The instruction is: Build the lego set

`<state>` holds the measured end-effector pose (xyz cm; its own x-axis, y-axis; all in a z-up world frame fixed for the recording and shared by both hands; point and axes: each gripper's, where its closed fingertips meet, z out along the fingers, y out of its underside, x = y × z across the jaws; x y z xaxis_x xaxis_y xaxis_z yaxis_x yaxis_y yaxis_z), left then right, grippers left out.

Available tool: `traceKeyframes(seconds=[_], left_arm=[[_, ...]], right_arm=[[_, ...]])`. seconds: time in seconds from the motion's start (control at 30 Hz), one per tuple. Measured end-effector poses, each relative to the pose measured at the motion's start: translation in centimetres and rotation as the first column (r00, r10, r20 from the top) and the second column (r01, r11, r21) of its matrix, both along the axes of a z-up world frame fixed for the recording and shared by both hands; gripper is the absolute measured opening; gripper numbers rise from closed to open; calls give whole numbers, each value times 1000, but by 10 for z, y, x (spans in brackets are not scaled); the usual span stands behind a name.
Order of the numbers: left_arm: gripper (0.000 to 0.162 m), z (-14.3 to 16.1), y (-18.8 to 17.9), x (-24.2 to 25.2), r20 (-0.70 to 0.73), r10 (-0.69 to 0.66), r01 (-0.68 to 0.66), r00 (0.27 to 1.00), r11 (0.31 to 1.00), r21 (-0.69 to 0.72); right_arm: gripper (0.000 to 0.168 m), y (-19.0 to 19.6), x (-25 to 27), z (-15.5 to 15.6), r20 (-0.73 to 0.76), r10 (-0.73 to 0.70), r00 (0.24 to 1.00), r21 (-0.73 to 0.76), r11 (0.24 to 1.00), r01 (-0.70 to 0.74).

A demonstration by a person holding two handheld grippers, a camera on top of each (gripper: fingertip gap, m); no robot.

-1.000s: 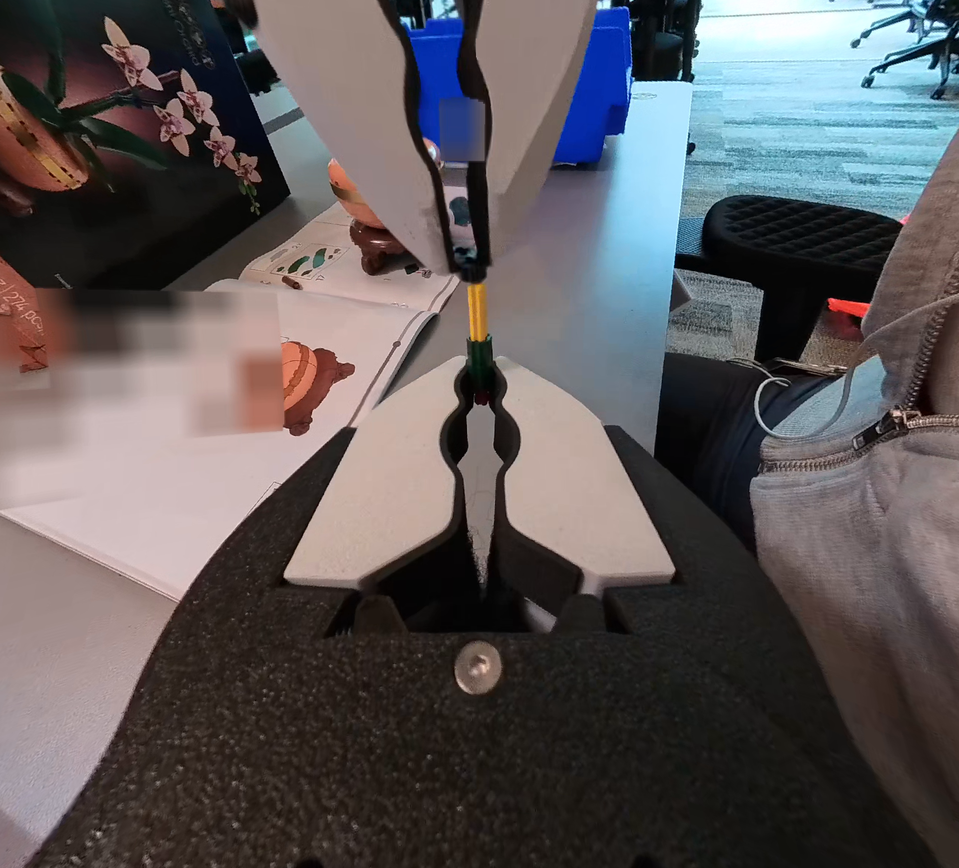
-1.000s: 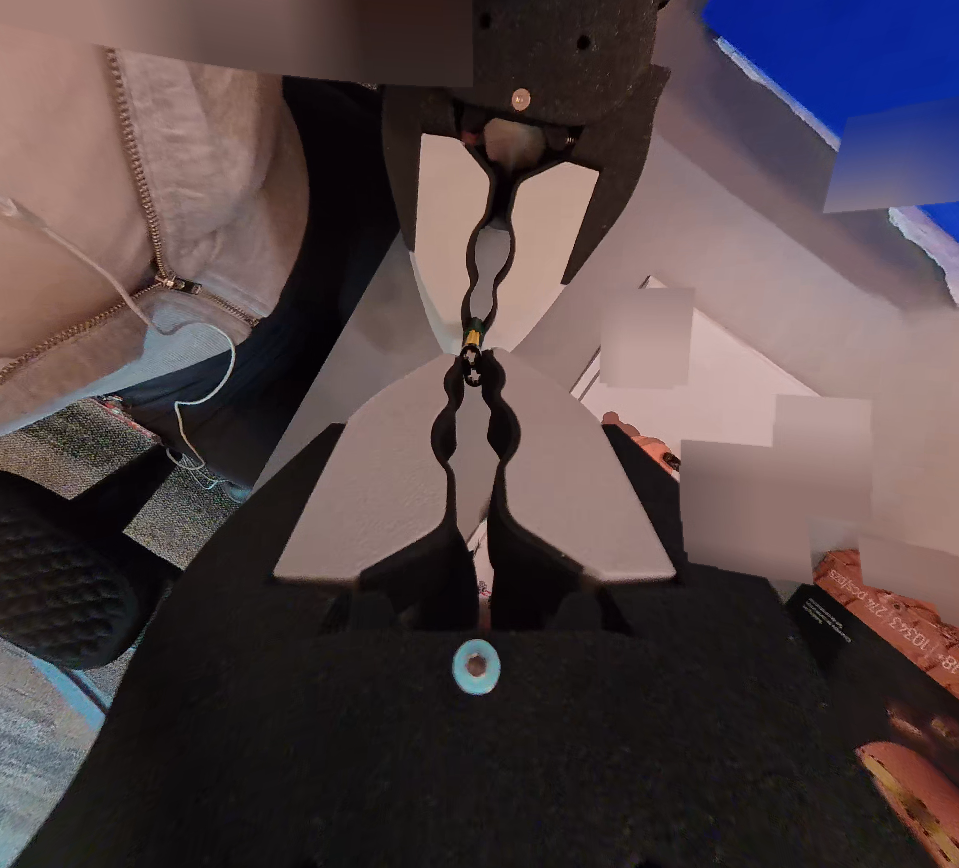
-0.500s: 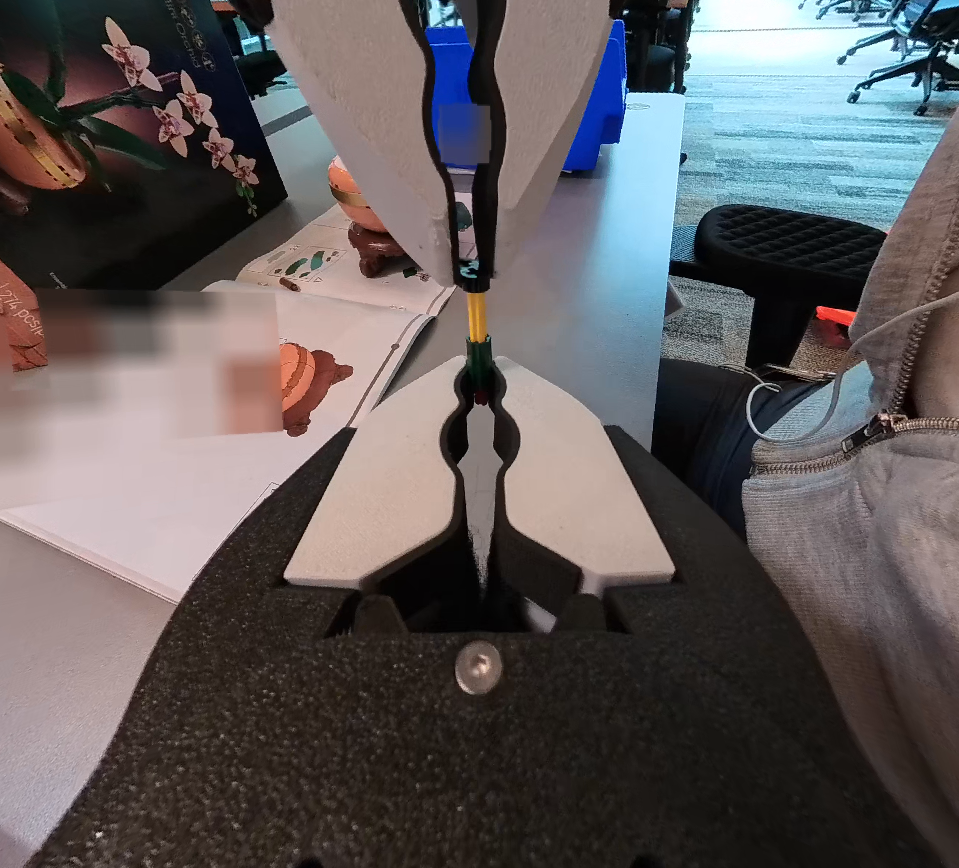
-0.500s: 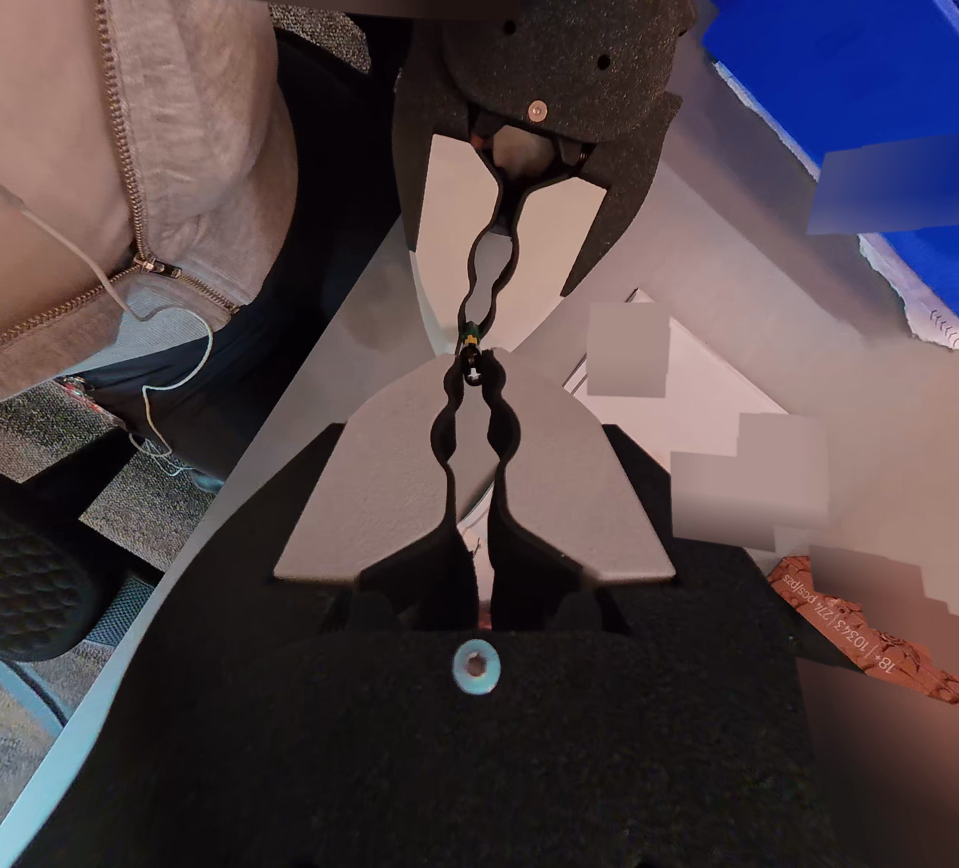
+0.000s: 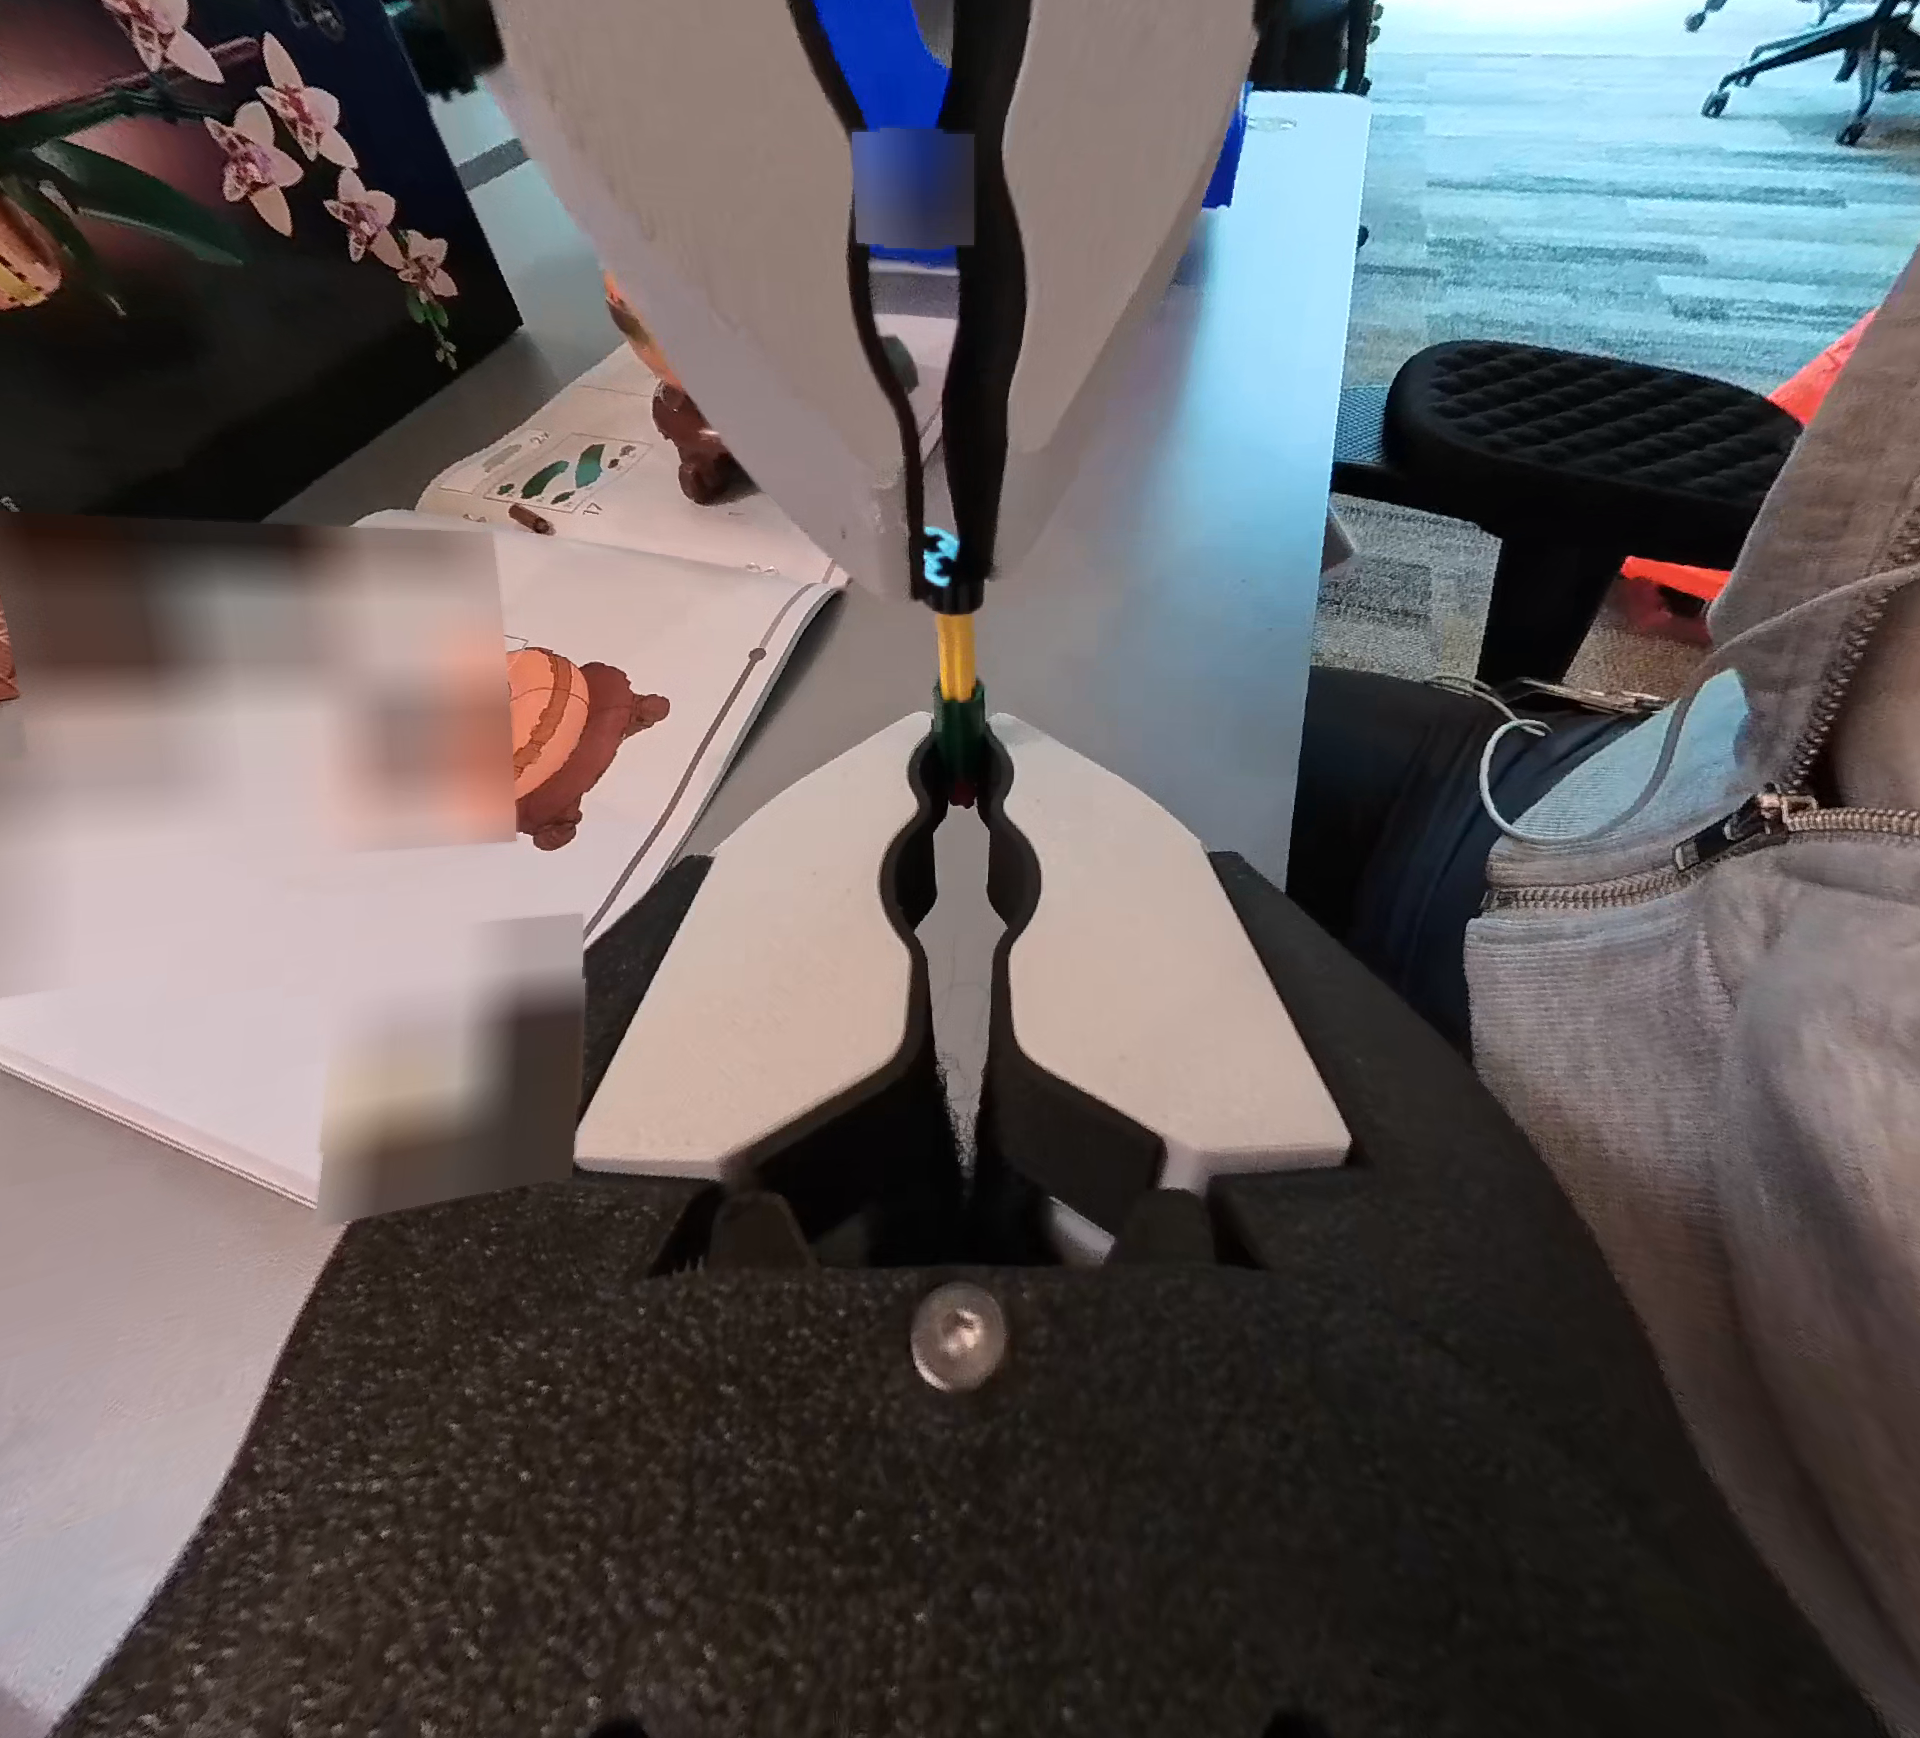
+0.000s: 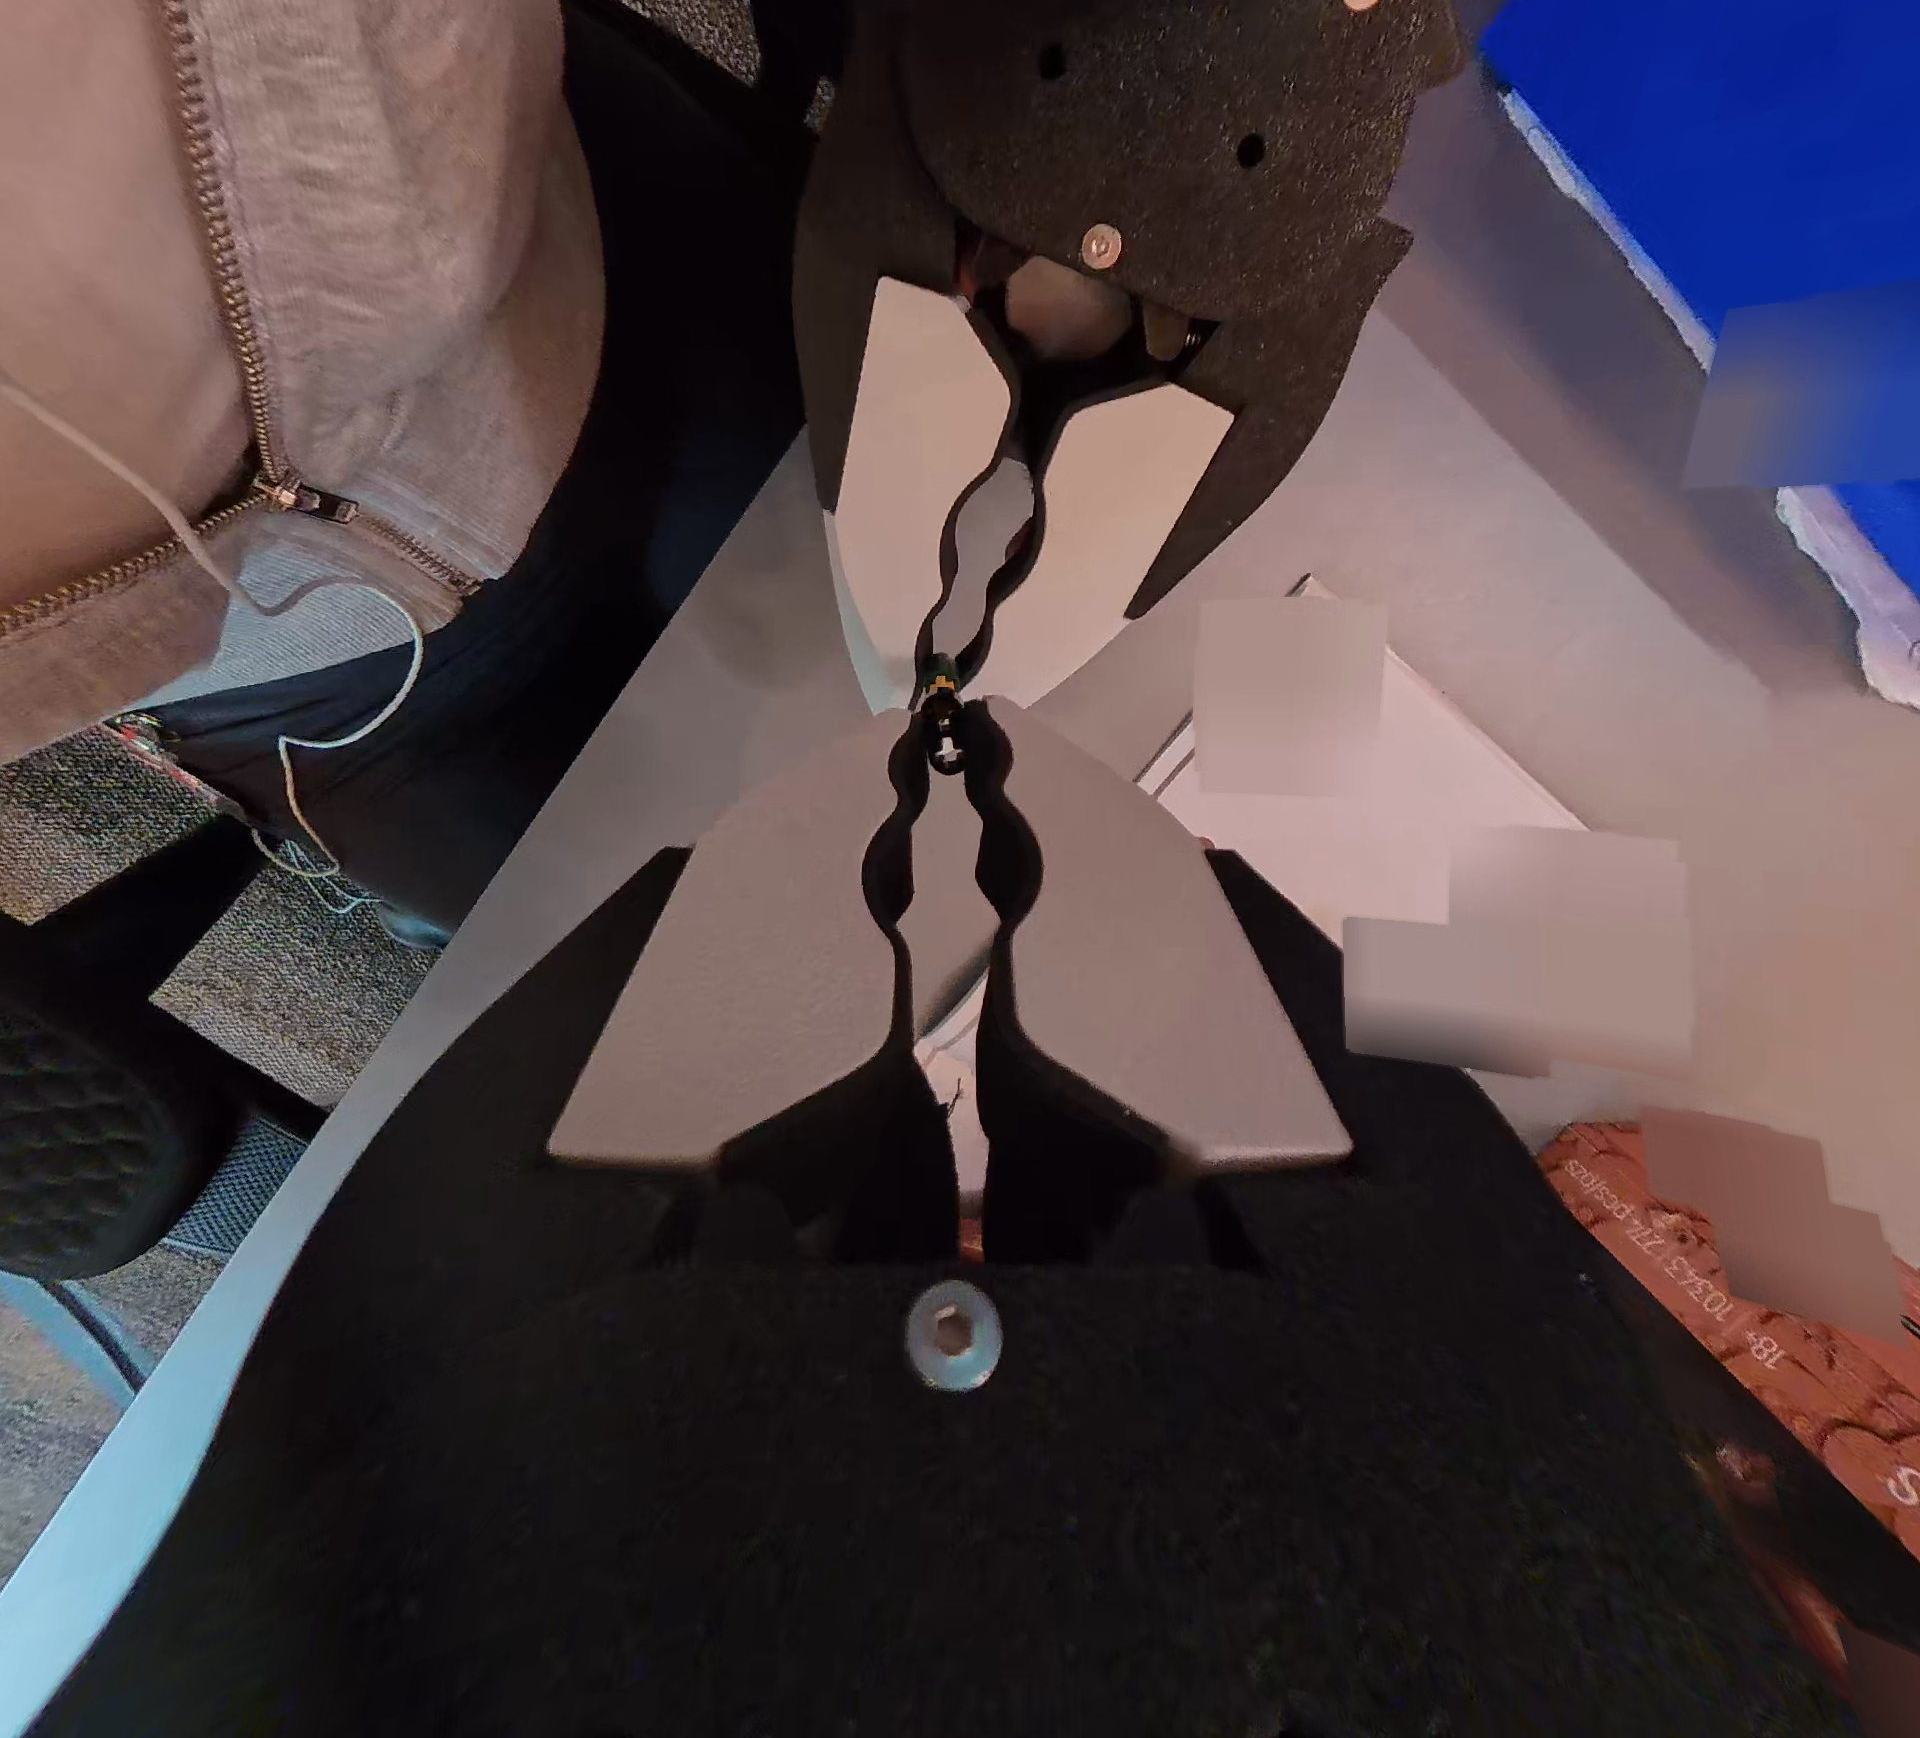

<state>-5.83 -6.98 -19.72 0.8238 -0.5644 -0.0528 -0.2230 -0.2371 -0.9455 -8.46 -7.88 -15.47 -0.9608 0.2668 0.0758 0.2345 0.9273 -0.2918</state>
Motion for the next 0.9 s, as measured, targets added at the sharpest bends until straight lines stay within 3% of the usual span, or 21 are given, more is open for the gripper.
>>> traceKeyframes(seconds=[0.57, 0.9], left_arm=[[3, -7, -4, 9, -54, -53, 52, 997, 998, -25], [3, -2, -4, 6, -22, -50, 50, 998, 999, -5]], right_arm=[[6, -3, 8, -4, 43, 133, 990, 16, 991, -134], [7, -5, 9, 0, 64, 111, 992, 0, 994, -112]])
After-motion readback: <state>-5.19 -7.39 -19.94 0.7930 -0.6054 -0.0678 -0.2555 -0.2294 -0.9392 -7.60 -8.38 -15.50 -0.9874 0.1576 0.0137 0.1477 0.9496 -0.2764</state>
